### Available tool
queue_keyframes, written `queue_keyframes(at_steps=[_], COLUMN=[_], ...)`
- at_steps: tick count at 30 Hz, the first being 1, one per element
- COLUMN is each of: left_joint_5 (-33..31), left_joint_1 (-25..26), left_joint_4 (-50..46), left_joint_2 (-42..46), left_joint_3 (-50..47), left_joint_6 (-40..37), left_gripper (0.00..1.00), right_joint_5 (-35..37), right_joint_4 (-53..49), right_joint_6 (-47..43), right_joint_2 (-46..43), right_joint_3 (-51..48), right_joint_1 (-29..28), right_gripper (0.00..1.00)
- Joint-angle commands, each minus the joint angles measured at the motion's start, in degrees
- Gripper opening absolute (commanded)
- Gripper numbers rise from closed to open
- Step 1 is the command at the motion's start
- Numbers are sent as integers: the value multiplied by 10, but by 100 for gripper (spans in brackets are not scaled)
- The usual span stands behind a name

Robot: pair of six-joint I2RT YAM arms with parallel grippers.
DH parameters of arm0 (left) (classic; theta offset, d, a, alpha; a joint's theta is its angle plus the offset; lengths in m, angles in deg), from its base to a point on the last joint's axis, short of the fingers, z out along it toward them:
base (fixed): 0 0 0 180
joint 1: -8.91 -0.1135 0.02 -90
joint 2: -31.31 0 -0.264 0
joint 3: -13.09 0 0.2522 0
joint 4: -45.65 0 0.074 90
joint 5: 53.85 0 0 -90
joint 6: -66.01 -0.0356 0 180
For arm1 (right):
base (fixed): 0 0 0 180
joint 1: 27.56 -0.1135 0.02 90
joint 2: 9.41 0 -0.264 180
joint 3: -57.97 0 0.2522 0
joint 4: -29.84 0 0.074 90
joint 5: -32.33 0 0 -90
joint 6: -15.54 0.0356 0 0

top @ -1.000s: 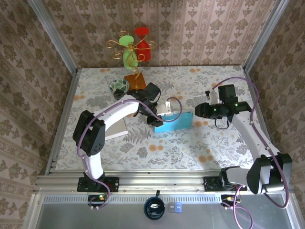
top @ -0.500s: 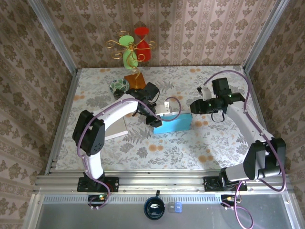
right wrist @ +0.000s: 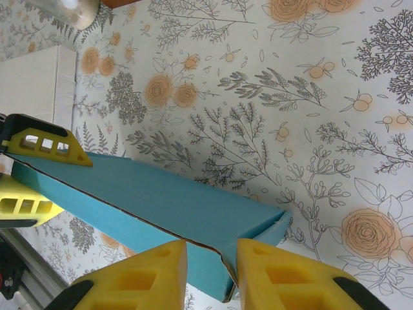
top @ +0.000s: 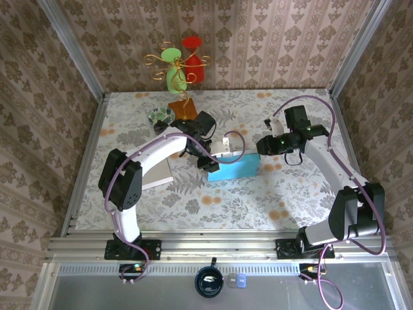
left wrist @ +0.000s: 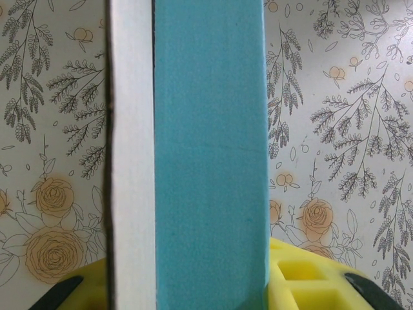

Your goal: Fold the paper box

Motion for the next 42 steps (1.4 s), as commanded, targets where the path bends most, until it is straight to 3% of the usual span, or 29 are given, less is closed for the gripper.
queue_keyframes(at_steps=[1, 10, 20, 29, 38, 42], left_joint_5=[8, 9, 10, 9, 9, 6], left_joint_1=[-3, -1, 0, 1, 1, 0], left_joint_4=[-27, -27, -28, -28, -28, -26], left_joint_2=[-13, -18, -20, -22, -22, -23], left_joint_3=[16, 21, 21, 26, 26, 26], left_joint_6=[-10, -8, -7, -7, -5, -2], left_gripper=[25, 24, 24, 24, 24, 24], right_joint_5=[-1, 20, 34, 41, 99, 157], right_joint_4=[-10, -13, -12, -13, -14, -11], right_joint_6=[-10, -15, -17, -15, -16, -15], right_joint_2=[-8, -14, -22, -14, -23, -42], right_joint_3=[-1, -5, -15, -15, -20, -24], right_joint_1=[0, -3, -6, -11, -27, -46], right_gripper=[26, 21, 24, 18, 13, 6])
